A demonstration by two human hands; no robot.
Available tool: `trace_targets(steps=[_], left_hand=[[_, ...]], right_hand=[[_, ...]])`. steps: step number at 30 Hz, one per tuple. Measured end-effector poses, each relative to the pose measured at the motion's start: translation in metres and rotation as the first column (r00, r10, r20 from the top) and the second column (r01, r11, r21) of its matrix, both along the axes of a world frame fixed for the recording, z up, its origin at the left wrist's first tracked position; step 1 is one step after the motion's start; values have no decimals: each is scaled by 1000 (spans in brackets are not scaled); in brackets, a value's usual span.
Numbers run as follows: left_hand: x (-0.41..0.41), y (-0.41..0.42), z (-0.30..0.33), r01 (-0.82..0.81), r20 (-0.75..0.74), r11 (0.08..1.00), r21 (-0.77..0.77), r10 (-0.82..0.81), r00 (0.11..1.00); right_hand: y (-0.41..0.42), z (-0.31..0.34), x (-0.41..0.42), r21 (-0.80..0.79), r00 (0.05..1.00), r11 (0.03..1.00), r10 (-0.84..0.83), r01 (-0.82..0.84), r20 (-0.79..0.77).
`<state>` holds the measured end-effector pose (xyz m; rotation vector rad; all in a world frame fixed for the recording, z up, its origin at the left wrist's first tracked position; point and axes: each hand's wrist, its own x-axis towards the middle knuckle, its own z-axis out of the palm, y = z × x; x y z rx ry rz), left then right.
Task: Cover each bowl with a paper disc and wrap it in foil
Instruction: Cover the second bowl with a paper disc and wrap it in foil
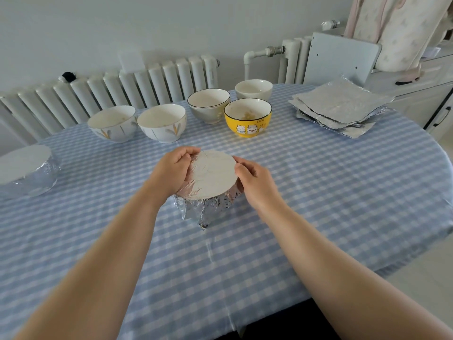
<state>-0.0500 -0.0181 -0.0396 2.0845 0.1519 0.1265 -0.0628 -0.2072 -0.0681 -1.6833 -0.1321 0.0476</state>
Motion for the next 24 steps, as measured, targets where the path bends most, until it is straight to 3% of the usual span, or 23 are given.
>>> trace_targets(steps=[3, 7, 10, 12, 15, 20, 24], left_hand=[[-12, -6, -2, -79, 13, 997, 13, 79, 997], [-24, -11, -7, -79, 25, 963, 258, 75, 997], [-27, -10, -2, -70, 177, 800, 596, -46, 983], [-26, -12, 4, 30, 175, 720, 693, -208, 962], [-26, -13, 4, 259, 4, 707, 658, -347, 938], [-26, -11, 1, 294, -56, 656, 695, -359, 932], [-29, -13, 4, 296, -67, 642, 707, -355, 932]], right_hand=[[-4, 3, 10, 55, 993, 997, 65, -60, -99], [-7, 0, 21, 157, 973, 981, 140, -111, -184], [-4, -4, 20, 175, 984, 983, 87, -59, -158], [-2, -7, 19, 159, 995, 987, 2, 13, -97], [0, -6, 18, 109, 998, 992, -65, 66, -9], [2, -5, 4, 86, 989, 986, -136, 140, -52], [1, -1, -16, 310, 983, 942, -77, 127, -169]])
